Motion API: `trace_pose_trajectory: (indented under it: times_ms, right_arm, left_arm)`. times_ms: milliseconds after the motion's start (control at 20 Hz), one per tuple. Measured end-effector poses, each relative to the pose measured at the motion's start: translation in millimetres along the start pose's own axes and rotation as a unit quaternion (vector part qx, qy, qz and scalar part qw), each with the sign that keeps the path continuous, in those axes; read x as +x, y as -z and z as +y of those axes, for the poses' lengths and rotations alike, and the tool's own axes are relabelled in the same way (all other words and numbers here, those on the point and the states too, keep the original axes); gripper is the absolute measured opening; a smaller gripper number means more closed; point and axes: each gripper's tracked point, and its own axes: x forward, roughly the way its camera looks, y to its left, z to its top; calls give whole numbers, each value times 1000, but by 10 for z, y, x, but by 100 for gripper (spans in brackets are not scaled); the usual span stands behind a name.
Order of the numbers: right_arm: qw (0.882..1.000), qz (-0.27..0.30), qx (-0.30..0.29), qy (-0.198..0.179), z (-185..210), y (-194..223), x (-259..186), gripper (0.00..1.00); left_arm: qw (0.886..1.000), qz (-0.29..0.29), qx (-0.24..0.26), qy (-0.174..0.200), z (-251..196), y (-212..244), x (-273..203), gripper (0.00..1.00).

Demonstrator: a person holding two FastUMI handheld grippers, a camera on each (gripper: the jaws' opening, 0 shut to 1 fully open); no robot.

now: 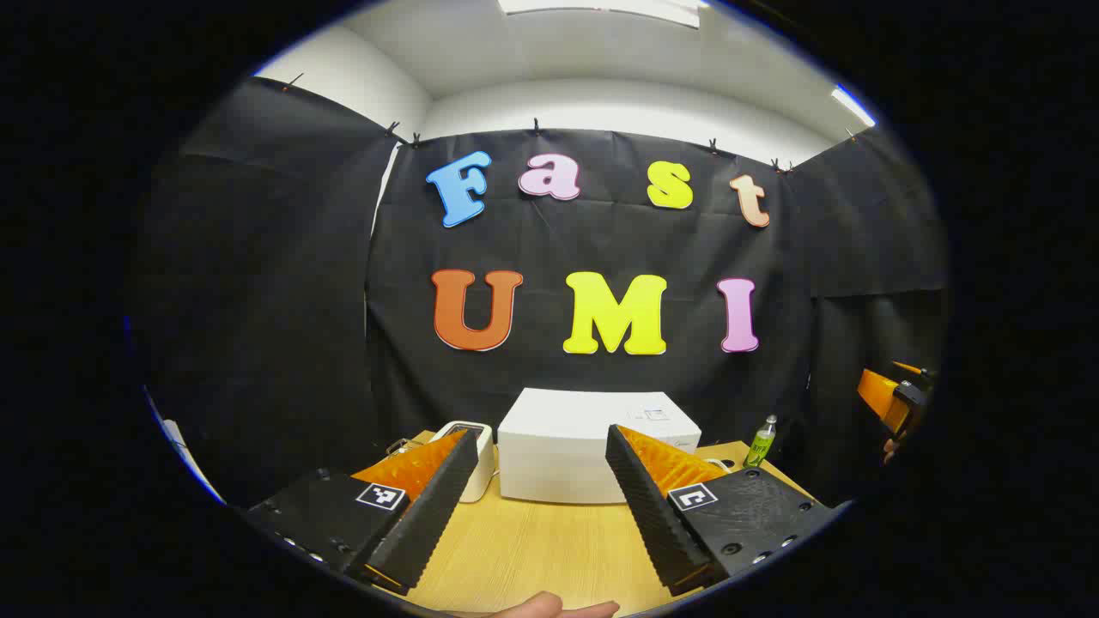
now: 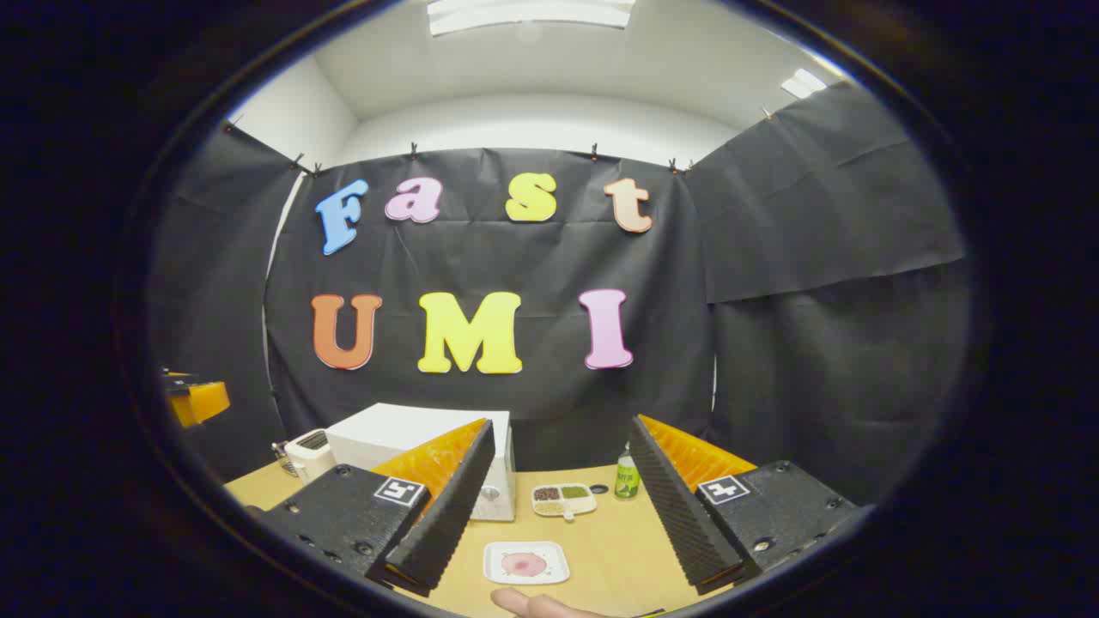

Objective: Open the microwave oven with the left hand, put the food in, and close the microwave oven.

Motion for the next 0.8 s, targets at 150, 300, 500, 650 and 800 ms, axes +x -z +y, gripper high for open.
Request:
trace_pose_trajectory:
  times_ms: [150, 300, 500, 650, 800]
  right_arm:
    - [1000, -3, 4, 0, -41, -14, -36, 100]
    - [1000, -9, 3, 6, -133, -56, -55, 100]
    - [1000, -15, 2, 7, -242, -73, -99, 92]
    - [1000, -16, 3, 10, -321, -62, -115, 100]
    - [1000, -13, 6, 6, -362, -46, -112, 100]
  left_arm:
    - [1000, -9, -6, 11, -71, -46, -53, 95]
    - [999, -27, -14, 25, -145, -145, -100, 95]
    - [999, -42, -4, 31, -215, -249, -128, 84]
    - [999, -34, -4, 40, -331, -196, -110, 83]
    - [998, -31, -9, 45, -412, -150, -5, 95]
